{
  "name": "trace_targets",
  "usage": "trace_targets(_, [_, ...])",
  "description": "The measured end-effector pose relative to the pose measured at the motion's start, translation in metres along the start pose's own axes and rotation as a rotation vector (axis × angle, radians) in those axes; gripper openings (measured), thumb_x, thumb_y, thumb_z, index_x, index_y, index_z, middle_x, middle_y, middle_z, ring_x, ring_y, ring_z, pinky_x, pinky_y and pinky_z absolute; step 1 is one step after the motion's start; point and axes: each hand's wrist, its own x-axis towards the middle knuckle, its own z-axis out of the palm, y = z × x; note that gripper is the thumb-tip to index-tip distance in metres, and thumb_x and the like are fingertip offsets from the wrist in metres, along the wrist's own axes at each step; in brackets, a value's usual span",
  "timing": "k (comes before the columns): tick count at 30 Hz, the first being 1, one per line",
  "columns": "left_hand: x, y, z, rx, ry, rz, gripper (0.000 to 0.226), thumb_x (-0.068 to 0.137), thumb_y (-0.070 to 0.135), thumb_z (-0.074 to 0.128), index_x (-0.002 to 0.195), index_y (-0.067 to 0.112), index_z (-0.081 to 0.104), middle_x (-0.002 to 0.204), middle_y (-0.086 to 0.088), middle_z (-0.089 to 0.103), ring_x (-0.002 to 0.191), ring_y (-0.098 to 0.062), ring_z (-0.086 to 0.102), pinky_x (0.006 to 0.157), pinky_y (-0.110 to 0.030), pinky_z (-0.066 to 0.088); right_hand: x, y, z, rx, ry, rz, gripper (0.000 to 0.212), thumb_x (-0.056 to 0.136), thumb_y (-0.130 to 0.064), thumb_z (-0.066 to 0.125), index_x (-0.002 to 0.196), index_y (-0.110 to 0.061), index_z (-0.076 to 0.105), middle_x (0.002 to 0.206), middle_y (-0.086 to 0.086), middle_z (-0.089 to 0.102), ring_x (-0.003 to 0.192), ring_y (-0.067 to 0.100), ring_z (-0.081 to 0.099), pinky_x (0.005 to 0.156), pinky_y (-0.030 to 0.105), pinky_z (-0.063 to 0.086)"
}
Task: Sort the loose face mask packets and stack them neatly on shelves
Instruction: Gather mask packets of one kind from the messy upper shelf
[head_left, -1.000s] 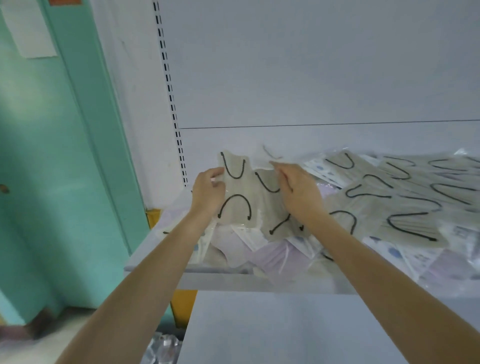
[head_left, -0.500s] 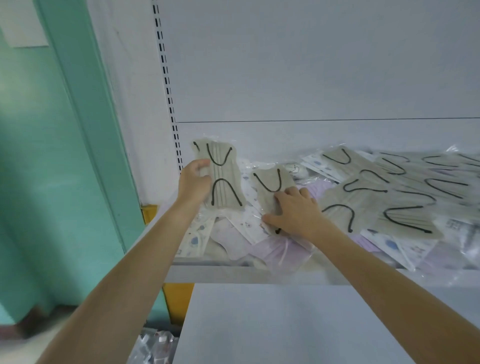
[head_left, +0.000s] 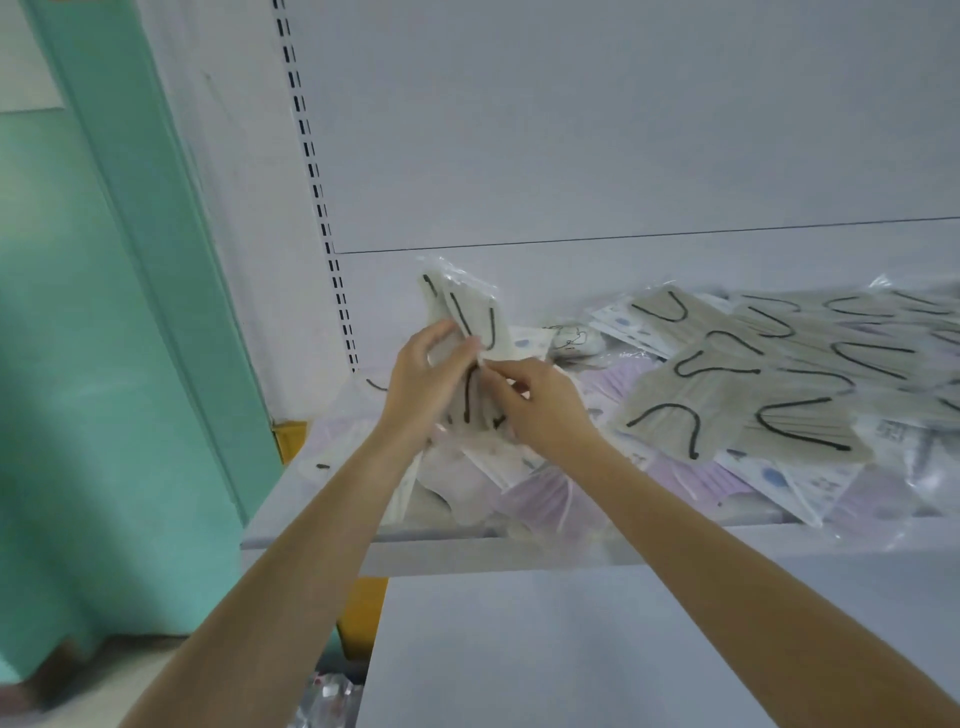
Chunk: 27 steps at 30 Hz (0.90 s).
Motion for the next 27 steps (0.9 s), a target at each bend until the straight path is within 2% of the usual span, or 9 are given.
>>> trace_targets(5, [-0.009,0.006,0.014,0.119,0.107,0.104,0.055,0.087,0.002,0.053,0.139,0.014,0.042,0.138,0.007,0.044,0.127,-0.004,0.04,0.099,-0.012,0.031,-0.009,0.009,-0.024,-0.003,0.078,0.055,0.03,0.095,-0.026,0.05,0.119,-0.013,0.063,0.117,0.006,0.061,0.101,0.016,0.055,0.08,0.018,0.039])
trace_targets(8, [-0.012,0.009,0.022,0.029,0.107,0.138,0.063,0.086,-0.003,0.048,0.143,0.019,0.035,0.138,0.012,0.039,0.093,0.03,0.044,0.071,0.007,0.034,-0.015,0.035,-0.051,-0.494,0.061,0.21,0.053,0.09,-0.046,0.051,0.133,-0.015,0.046,0.137,0.008,0.044,0.127,0.028,0.036,0.1,0.036,0.031])
trace_targets(10, [-0.013,0.013,0.035,-0.027,0.068,0.089,0.059,0.087,-0.004,0.044,0.141,0.018,0.039,0.129,0.018,0.047,0.058,0.023,0.051,0.052,0.001,0.038,-0.02,0.05,-0.066,-0.711,-0.06,0.354,0.067,0.087,-0.055,0.049,0.135,-0.01,0.036,0.142,0.013,0.035,0.131,0.032,0.028,0.104,0.043,0.027])
trace_targets(13, [-0.017,0.016,0.055,-0.005,0.072,-0.008,0.055,0.088,-0.005,0.039,0.139,0.016,0.046,0.097,0.033,0.055,0.043,0.012,0.049,0.043,-0.003,0.037,-0.024,0.074,-0.08,-0.725,-0.191,0.446,0.054,0.089,-0.044,0.048,0.125,-0.004,0.044,0.134,0.018,0.04,0.125,0.034,0.034,0.101,0.041,0.031])
trace_targets(15, [-0.021,0.017,0.067,0.01,0.069,-0.067,0.057,0.087,-0.005,0.037,0.138,0.019,0.044,0.123,0.016,0.054,0.044,0.006,0.05,0.04,-0.007,0.038,-0.026,0.086,-0.086,-0.622,-0.177,0.368,0.033,0.092,-0.031,0.046,0.107,-0.002,0.054,0.118,0.018,0.051,0.113,0.031,0.044,0.093,0.035,0.035])
trace_targets(19, [-0.029,0.019,0.079,0.083,0.087,-0.086,0.056,0.089,-0.002,0.037,0.141,0.017,0.04,0.144,-0.001,0.042,0.062,0.008,0.054,0.049,-0.003,0.039,-0.034,0.094,-0.101,-0.203,0.149,0.254,0.029,0.098,-0.018,0.039,0.077,-0.005,0.053,0.069,0.004,0.049,0.073,0.023,0.047,0.055,0.026,0.03])
trace_targets(22, [-0.037,0.028,0.092,0.063,0.087,-0.072,0.04,0.096,0.018,0.045,0.135,0.02,0.048,0.133,0.01,0.05,0.088,0.008,0.052,0.072,-0.005,0.037,-0.043,0.083,-0.114,0.07,0.333,0.089,0.031,0.1,-0.024,0.039,0.12,-0.011,0.059,0.094,-0.003,0.052,0.091,0.013,0.047,0.077,0.02,0.035])
trace_targets(25, [-0.043,0.039,0.112,-0.057,-0.005,-0.1,0.019,0.094,0.038,0.049,0.108,0.03,0.06,0.104,0.015,0.059,0.09,0.002,0.053,0.088,-0.02,0.038,-0.049,0.071,-0.12,0.021,0.063,-0.125,0.039,0.099,-0.026,0.042,0.136,-0.016,0.047,0.127,-0.001,0.053,0.115,0.009,0.046,0.098,0.023,0.034])
trace_targets(27, [-0.047,0.045,0.126,-0.084,-0.013,-0.096,0.019,0.091,0.032,0.055,0.108,0.031,0.061,0.109,0.015,0.06,0.099,0.001,0.056,0.089,-0.019,0.043,-0.056,0.072,-0.119,-0.023,-0.167,-0.163,0.044,0.099,-0.028,0.043,0.14,-0.015,0.04,0.138,0.001,0.047,0.125,0.011,0.042,0.101,0.016,0.027])
